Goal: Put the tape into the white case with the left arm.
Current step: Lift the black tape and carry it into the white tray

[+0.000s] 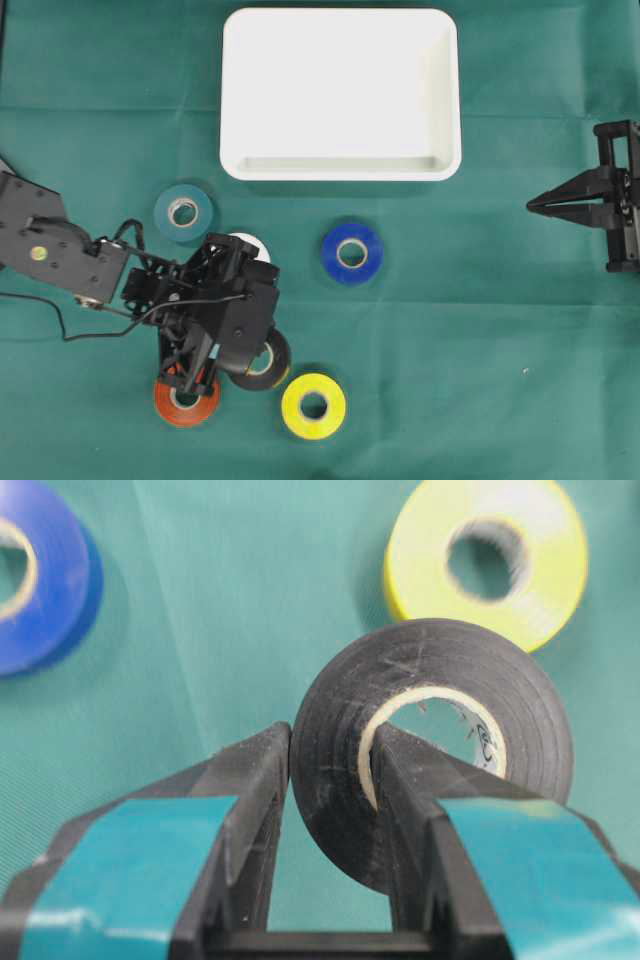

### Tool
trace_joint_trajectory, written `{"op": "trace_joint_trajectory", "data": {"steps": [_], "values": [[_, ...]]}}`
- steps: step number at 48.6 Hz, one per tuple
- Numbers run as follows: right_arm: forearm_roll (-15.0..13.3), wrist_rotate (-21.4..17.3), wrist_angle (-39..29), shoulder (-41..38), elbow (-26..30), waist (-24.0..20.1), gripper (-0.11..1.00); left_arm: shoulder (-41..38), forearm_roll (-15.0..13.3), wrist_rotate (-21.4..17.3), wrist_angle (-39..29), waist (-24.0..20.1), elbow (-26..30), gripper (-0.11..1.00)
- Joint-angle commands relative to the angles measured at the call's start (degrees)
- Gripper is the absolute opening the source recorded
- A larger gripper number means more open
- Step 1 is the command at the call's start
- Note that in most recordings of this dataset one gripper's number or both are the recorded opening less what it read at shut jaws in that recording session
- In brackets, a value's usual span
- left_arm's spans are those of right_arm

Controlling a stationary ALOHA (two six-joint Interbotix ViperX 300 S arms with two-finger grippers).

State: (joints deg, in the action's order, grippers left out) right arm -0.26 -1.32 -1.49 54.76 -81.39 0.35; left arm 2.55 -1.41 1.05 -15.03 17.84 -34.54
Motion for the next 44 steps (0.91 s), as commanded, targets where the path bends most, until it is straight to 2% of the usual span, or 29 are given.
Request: {"op": "trace_joint_trajectory", "data": {"steps": [1,13,28,34,44], "values": [[-0.09,-0.18,0.44,-0.18,0.53,0.09,-0.09,2.55,0.09,-0.09,0.09,-0.18,1.41,0.23],[-0.09,-0.18,0.35,0.88,0.35,0.09,-0.09,2.81,0.09,-0.18,-0.18,-5.8,1.67,0.23],[-0.09,-0.18,0.35,1.14,0.26,0.09,-0.09,2.37,0.09,-0.53,-1.93,-18.46,3.34,0.23],[-0.09,-0.18,0.44,1.23,0.26,0.09,-0.09,1.41,0.09,-3.78,-1.85,-23.2,4.66,0.23],[-0.09,-0.18,0.44,1.23,0.18,0.09,-0.09,-2.02,0.09,-10.2,-1.85,-27.77,8.26,0.23]]}}
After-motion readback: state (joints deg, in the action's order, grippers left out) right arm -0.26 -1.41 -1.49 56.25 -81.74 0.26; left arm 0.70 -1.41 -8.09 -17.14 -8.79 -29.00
